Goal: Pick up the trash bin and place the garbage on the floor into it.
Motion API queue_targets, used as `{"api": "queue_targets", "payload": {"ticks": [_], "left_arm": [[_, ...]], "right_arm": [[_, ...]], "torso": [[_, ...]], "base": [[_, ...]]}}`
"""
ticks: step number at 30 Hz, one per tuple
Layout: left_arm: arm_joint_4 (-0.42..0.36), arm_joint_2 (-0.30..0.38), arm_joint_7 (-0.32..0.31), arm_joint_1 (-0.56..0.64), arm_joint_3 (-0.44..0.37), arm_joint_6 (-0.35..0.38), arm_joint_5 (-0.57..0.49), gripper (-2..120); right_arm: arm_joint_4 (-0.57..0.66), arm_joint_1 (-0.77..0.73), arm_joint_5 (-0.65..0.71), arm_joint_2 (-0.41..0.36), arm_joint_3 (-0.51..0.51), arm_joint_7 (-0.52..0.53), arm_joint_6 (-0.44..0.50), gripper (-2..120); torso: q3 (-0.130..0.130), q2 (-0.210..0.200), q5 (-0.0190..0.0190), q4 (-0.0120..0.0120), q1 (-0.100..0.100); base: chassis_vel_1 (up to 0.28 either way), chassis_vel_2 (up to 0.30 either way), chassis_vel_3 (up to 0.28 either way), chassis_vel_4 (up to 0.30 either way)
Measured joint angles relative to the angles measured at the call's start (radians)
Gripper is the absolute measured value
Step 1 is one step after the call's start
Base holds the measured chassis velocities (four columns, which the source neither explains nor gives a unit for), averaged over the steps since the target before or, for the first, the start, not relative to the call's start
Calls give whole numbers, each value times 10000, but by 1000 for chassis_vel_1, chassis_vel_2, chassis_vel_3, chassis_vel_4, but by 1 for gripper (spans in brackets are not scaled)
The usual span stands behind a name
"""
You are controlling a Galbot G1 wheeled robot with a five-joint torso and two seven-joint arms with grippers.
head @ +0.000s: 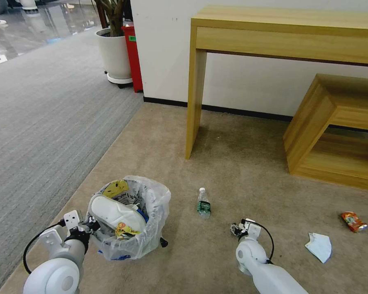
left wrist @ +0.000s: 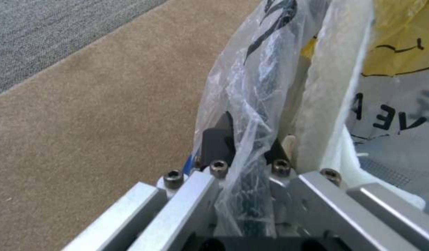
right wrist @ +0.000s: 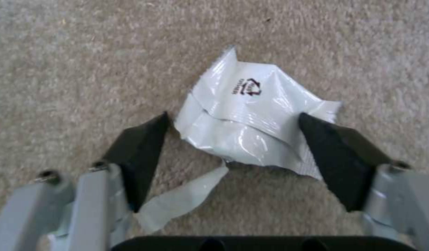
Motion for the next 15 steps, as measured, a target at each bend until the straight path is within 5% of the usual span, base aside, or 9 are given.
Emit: {"api": "queue_targets", "payload": {"ticks": [15], "left_arm": [[188,21,34,-62,26,-145,30,1]], "right_arm": [[238,-257,-616,-290,279,-400,522,12]], "torso": [[0,0,2,0,0]], "base": [[0,0,0,0]]}}
